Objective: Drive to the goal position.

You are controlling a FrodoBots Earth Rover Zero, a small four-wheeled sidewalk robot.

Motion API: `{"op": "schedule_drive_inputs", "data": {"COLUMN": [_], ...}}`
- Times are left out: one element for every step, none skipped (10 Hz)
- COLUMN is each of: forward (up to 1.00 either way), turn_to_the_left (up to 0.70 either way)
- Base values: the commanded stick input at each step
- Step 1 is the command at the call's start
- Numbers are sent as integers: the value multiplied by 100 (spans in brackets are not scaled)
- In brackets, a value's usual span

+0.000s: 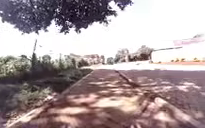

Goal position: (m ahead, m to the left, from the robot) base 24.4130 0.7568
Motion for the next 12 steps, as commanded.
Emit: {"op": "schedule_drive_inputs", "data": {"forward": [100, 100, 100, 100, 100, 100, 100, 100, 100, 100, 100, 100], "turn_to_the_left": [-4, -11, 0, 0, 0, 0, 0, 0, 0, 0, 0, 0]}}
